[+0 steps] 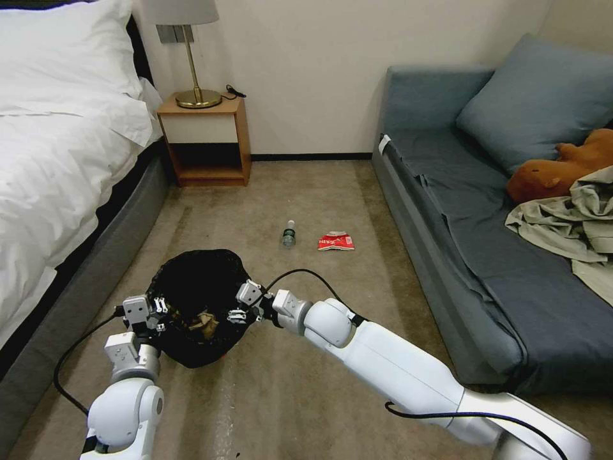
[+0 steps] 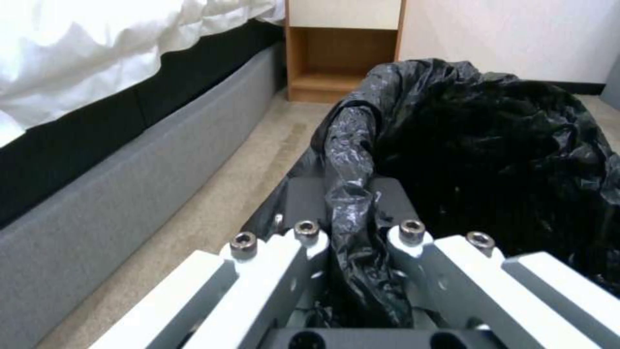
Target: Pick up the trash bin, then pick up the garbage on the floor and place it into the trash bin.
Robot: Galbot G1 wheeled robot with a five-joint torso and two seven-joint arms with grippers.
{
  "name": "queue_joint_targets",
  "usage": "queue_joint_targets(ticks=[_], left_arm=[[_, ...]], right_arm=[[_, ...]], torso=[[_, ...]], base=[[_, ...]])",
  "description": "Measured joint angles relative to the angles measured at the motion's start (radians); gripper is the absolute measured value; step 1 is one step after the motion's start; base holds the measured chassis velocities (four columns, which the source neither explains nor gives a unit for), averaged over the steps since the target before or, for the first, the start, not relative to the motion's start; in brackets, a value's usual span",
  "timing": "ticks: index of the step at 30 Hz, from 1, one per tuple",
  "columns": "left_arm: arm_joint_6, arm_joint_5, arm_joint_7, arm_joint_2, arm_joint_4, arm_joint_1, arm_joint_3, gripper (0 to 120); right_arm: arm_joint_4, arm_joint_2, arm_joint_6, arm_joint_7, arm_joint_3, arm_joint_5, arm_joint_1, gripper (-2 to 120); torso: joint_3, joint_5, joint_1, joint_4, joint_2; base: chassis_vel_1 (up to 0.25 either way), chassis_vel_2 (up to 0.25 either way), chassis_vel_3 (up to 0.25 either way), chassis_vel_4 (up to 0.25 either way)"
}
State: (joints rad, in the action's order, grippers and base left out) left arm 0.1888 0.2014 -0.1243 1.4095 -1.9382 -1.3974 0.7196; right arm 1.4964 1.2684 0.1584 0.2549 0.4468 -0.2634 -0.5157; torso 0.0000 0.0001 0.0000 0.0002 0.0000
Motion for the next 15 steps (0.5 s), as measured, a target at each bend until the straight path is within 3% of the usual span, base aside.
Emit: queue_joint_targets(ticks=[4,10,15], left_arm=[[-0.001,0.005,0.003,-0.003,0.005,0.005,-0.001,5],[-0.004,0.011,0.006,-0.009,0.012,0.012,-0.003,5],[-0.005,0.013,0.01,-0.017,0.018,0.024,-0.013,5]], right_arm=[[0.084,-0.048,0.0,-0.001,-0.127,-0.02,0.003,98],[0.2,-0.152,-0.006,-0.007,-0.328,-0.036,-0.042,100],[0.353,-0.249,-0.026,-0.047,-0.655,-0.021,-0.229,100]], torso=[[0.0,0.0001,0.0,0.0001,0.0],[0.0,0.0001,0.0,-0.0002,0.0],[0.0,0.0001,0.0,-0.0003,0.0]], base=[[0.0,0.0,0.0,0.0],[0.0,0.0,0.0,0.0],[0.0,0.0,0.0,0.0]])
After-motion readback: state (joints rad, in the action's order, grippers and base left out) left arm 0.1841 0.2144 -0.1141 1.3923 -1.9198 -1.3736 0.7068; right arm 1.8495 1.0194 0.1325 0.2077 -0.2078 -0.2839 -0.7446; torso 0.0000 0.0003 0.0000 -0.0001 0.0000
